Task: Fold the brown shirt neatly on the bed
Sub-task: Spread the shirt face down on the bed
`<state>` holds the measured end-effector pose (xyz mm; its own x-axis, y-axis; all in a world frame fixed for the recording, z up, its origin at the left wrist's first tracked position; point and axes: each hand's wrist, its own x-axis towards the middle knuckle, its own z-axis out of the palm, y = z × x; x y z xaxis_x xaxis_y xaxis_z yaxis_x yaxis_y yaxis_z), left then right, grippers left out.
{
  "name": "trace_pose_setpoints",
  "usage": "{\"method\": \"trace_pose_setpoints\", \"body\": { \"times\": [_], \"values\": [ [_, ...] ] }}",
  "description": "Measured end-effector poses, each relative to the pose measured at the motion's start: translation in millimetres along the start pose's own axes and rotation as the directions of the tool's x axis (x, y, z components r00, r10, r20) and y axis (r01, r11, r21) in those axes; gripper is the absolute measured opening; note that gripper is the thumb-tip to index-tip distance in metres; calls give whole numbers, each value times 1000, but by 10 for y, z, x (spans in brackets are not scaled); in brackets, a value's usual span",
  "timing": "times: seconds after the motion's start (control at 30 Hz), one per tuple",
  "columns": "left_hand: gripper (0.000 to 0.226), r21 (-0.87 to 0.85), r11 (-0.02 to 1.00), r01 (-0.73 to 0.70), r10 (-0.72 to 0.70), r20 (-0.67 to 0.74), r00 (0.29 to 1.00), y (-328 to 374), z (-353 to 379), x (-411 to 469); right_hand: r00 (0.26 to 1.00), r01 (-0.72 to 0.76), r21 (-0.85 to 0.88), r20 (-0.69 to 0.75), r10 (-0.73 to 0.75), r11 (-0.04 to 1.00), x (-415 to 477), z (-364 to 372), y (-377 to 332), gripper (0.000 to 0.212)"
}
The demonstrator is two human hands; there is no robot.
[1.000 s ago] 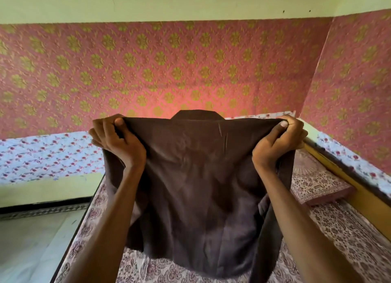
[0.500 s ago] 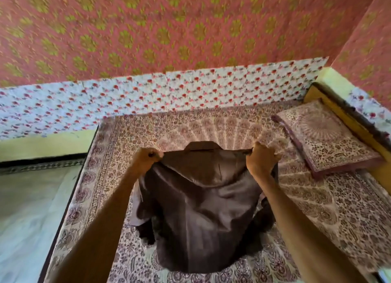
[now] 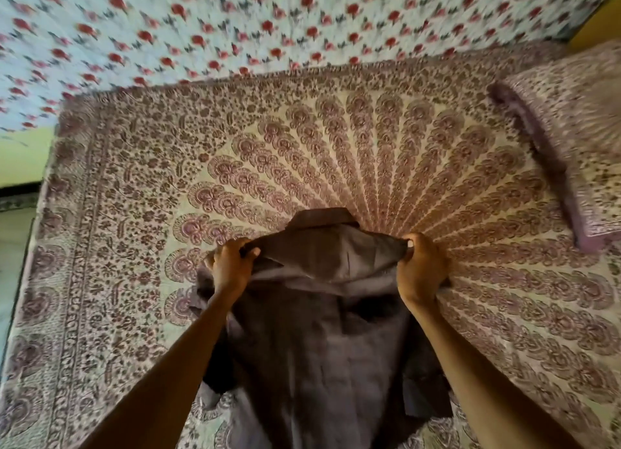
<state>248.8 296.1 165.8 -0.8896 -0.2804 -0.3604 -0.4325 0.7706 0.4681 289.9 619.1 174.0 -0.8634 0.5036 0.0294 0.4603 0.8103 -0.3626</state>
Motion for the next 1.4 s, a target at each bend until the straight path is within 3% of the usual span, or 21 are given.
{"method": "trace_pose_setpoints", "body": {
  "times": [0.1,0.2,0.27,0.33,0.4,0.47,0.53,0.6,0.67,0.7,0.77,1.0,1.13,1.2,1.3,1.4],
  "values": [
    [32,140,990,-24,-6,209,978,-278,517,327,972,19,-83,236,1,996,126,669,150,33],
    [28,156,987,-37,4,206,979,-355,772,789,979,36,-83,205,-18,996,440,1117,151,31],
    [23,88,994,-62,58,39,998,-242,776,1145,997,48,-37,61,-46,998,756,1295,42,24],
    [25,-68,994,-84,71,-184,980,9,679,1501,993,64,149,-110,-47,987,1148,1381,-130,24],
    [31,-130,979,-157,95,-392,915,294,549,1747,963,101,342,-270,-5,934,1525,1387,-330,29],
    [32,-142,954,-264,144,-557,818,484,446,1866,909,171,422,-415,23,890,1807,1382,-491,25],
    [22,-145,945,-292,146,-612,777,557,476,2000,872,213,438,-488,32,874,2037,1448,-618,24],
    [19,-24,983,-184,146,-514,846,500,654,2257,908,154,346,-420,6,925,2274,1623,-672,22],
    [28,14,996,-88,88,-287,954,408,831,2541,992,10,145,-124,8,989,2471,1852,-634,24],
    [30,-12,999,-53,50,-178,983,392,883,2646,999,-23,58,26,22,998,2535,1953,-603,25],
    [28,-3,1000,-13,12,-66,998,386,916,2796,987,-2,-26,163,6,1000,2611,2098,-526,23],
    [26,85,994,-63,76,-156,985,533,727,2999,999,-39,25,9,39,999,2796,2203,-456,19],
    [32,252,967,30,-18,-49,999,552,777,3040,994,-41,33,103,38,999,2852,2260,-480,20],
    [31,258,964,68,-42,-103,994,563,831,3016,991,-22,11,131,21,1000,2840,2235,-471,22],
    [33,324,943,-77,173,-281,944,742,997,2782,982,-6,-71,190,20,997,2730,2121,-363,39],
    [28,294,828,-478,542,-198,817,1122,1279,2372,981,-10,-94,191,28,995,2554,1992,-140,45]
  ]
}}
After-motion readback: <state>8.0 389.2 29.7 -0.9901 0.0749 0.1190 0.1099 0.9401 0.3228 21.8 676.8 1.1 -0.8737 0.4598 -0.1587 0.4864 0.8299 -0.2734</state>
